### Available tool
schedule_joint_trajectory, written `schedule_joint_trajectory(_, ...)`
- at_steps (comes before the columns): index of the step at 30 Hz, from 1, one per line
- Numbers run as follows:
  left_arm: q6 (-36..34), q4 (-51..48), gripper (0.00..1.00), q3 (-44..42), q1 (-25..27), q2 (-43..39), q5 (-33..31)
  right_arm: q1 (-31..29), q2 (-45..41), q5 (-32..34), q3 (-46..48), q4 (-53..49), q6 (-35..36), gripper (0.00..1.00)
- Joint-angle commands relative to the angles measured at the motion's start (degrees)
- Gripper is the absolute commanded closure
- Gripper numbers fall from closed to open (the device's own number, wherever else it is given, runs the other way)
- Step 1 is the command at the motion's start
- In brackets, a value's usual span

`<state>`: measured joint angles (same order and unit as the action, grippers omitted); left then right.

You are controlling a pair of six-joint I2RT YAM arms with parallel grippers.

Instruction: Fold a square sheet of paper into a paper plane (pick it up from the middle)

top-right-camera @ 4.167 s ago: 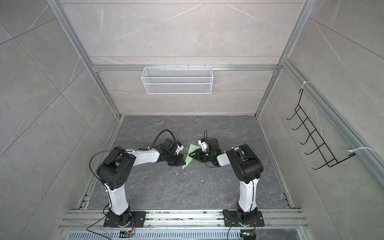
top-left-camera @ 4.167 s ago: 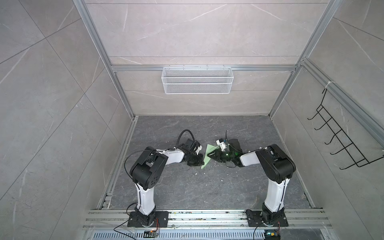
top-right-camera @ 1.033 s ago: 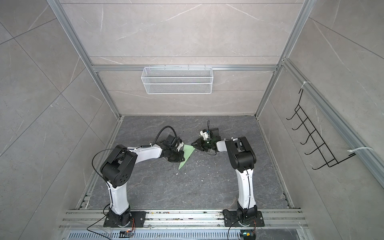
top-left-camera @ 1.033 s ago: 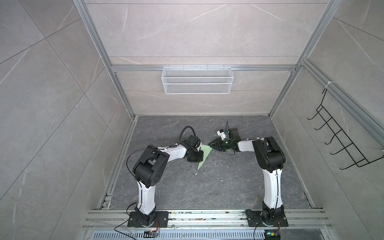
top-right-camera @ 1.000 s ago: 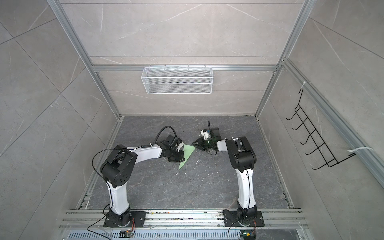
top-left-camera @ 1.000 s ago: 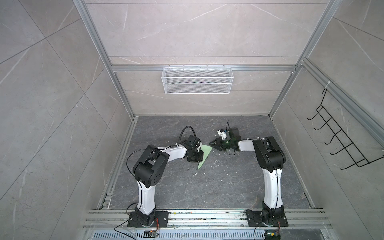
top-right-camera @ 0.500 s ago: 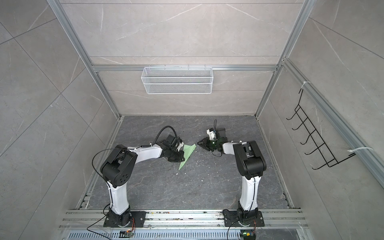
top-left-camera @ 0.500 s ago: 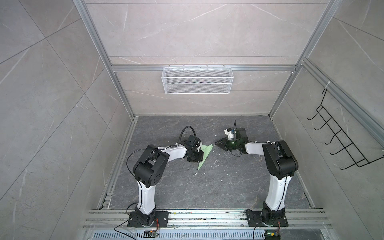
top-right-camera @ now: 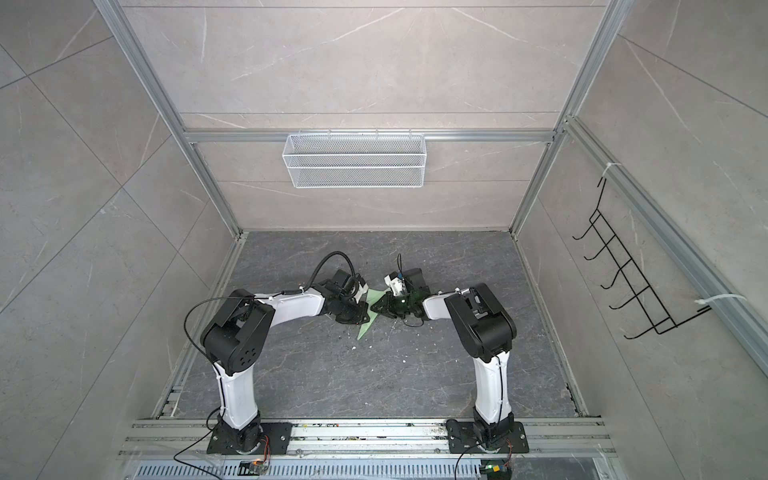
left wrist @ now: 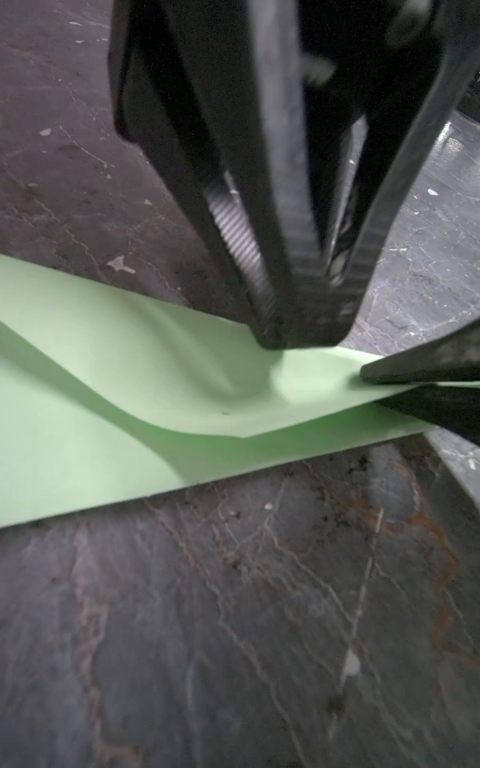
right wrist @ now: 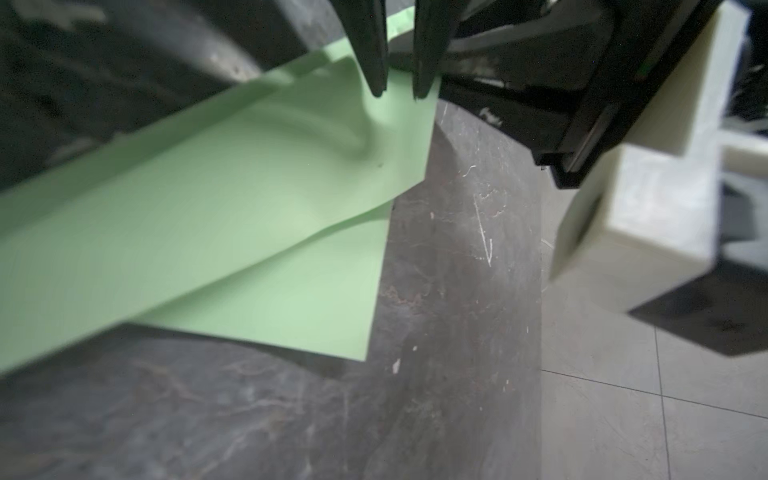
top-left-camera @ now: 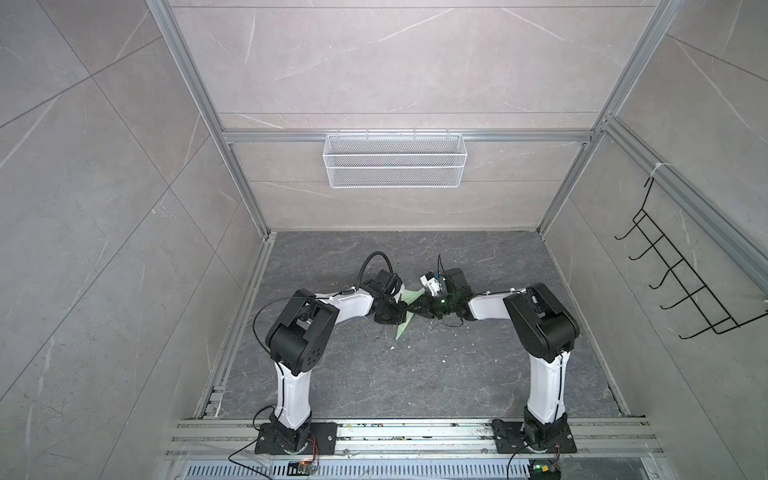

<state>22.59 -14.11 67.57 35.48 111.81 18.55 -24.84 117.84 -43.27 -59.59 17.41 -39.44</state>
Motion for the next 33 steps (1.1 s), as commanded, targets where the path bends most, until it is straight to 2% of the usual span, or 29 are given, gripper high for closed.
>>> schedule_joint_trajectory(1,-1.8,-3.3,0.91,-0.8,0.2,1.8,-1.4,0.0,2.2,0.2,-1.6,0.4,-0.8,0.84)
schedule_joint_trajectory(6,0.1,-2.9,0.86,-1.0,0.2,-1.4,0.0,0.0,2.5,1.6,0.0,-0.4,-0.8,0.84)
schedule_joint_trajectory(11,6.6,-1.1,0.69,-3.9,-0.3,-7.7,0.6,0.1,2.5,2.0,1.6,0.1,-1.1,0.84)
schedule_joint_trajectory(16,14.6,5.5,0.64,-11.2,-2.3,-13.3,5.7,0.1,2.5,2.2,2.0,0.5,-1.2,0.84)
schedule_joint_trajectory(21,18.8,9.9,0.66,-15.2,-3.2,-14.8,8.1,0.1,3.1,1.7,2.2,1.5,-1.7,0.84)
schedule_joint_trajectory(28,18.3,10.8,0.79,-14.5,-3.3,-11.9,9.2,0.1,3.7,1.6,2.4,2.3,-2.1,0.84)
schedule_joint_trajectory(33,17.9,10.7,0.82,-14.1,-3.2,-10.1,10.2,0.1,3.7,1.6,2.5,2.5,-2.3,0.84)
